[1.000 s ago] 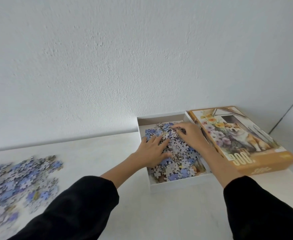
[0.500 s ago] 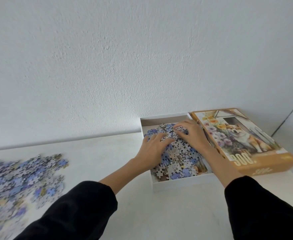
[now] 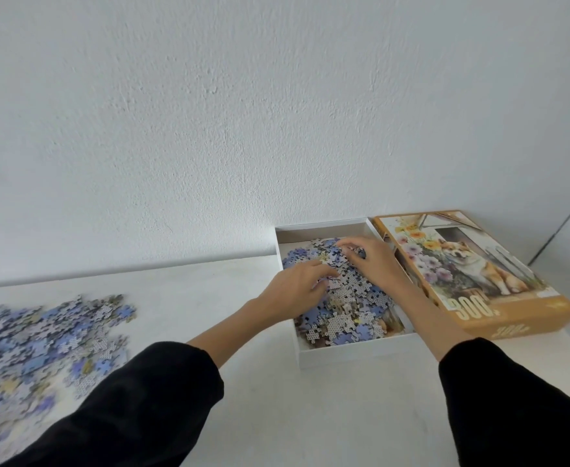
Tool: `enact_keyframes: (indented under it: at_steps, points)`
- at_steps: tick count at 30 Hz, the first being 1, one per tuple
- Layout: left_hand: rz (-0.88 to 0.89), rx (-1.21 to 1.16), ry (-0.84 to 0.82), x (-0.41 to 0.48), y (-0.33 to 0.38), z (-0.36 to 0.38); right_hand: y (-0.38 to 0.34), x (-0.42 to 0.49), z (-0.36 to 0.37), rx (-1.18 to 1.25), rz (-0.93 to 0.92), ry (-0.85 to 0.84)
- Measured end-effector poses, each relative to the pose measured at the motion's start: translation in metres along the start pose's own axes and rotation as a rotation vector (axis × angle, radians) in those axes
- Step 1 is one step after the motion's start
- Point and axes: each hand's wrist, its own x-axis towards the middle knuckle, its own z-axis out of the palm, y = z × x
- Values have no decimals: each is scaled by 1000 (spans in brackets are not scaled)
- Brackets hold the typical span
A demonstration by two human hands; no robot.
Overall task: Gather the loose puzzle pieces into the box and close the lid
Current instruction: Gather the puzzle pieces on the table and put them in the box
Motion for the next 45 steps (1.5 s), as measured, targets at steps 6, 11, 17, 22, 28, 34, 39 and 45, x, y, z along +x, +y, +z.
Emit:
enact_keyframes:
  at_steps: [6, 11, 17, 22, 28, 34, 39, 45]
  points:
    - [40, -149, 85, -23, -12, -28, -31, 0, -2, 82, -22, 25]
    - [36, -188, 123, -62, -27, -46, -80, 1, 8, 129, -103, 39]
    - [-64, -191, 198, -133, -55, -83, -144, -7, 40, 123, -189, -17]
    - [-188, -148, 271, -212, -88, -116, -200, -27, 84, 142, -240, -82]
    - [-321, -88, 330, -316, -131, -141, -268, -52, 142, 149, -305, -182]
    - [-473, -68, 223, -421, -167, -161, -307, -100, 199, 201, -274, -305]
    - [-518, -36, 73, -481, -188, -150, -333, -137, 239, 73, -251, -357]
    - [-508, -3, -1, -498, -197, -139, -368, -154, 256, 32, -240, -359]
